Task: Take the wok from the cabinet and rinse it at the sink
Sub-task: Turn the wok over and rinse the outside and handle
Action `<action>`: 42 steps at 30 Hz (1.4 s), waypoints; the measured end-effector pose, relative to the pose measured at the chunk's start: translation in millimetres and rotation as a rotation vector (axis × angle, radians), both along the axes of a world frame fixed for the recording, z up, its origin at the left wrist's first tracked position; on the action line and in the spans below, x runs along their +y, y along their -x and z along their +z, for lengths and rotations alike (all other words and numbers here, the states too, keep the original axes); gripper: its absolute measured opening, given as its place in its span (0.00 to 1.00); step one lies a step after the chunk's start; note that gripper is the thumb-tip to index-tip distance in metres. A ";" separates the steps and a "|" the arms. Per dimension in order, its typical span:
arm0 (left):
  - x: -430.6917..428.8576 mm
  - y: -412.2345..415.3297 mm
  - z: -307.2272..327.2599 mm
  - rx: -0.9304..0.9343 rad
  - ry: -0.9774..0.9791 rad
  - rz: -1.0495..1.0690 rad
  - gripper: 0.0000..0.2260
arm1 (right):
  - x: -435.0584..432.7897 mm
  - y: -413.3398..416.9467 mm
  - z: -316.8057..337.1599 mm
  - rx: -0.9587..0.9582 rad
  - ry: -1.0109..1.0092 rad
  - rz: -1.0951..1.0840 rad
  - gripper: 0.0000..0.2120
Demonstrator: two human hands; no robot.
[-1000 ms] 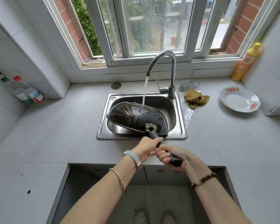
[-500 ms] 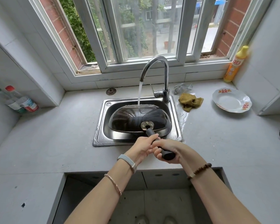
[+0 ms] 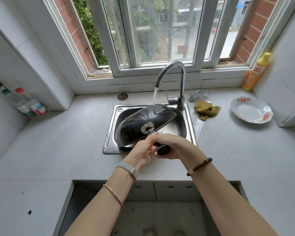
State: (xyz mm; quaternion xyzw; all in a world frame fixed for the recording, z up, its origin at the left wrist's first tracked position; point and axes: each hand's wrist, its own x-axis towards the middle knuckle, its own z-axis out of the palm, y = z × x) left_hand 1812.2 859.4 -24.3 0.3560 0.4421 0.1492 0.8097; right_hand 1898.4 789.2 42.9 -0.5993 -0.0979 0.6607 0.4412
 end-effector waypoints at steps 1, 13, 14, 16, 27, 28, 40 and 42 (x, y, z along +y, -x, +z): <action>4.4 0.2 -0.9 -0.015 -0.004 0.028 0.07 | 2.0 0.7 2.7 0.029 -0.027 -0.010 0.03; 47.9 -5.7 28.0 -0.214 0.092 0.134 0.08 | 41.3 3.4 18.1 0.241 -0.251 -0.077 0.09; 51.0 -5.9 29.8 -0.218 0.096 0.126 0.08 | 45.0 3.6 20.2 0.242 -0.247 -0.081 0.09; 53.1 -6.0 36.4 -0.196 0.081 0.111 0.08 | 50.4 2.6 24.1 0.232 -0.234 -0.075 0.11; 60.7 -29.2 49.1 -0.140 0.103 0.138 0.13 | 53.9 -23.3 41.0 0.253 -0.198 -0.089 0.14; 60.0 -32.7 48.9 -0.141 0.118 0.143 0.14 | 52.0 -26.4 42.2 0.281 -0.201 -0.109 0.13; 38.4 -74.3 68.9 -0.021 0.053 -0.006 0.10 | 25.9 -65.0 22.1 0.744 -0.425 -0.283 0.21; 37.7 -80.2 69.5 0.008 0.023 -0.041 0.09 | 23.0 -69.4 20.1 0.809 -0.467 -0.293 0.26</action>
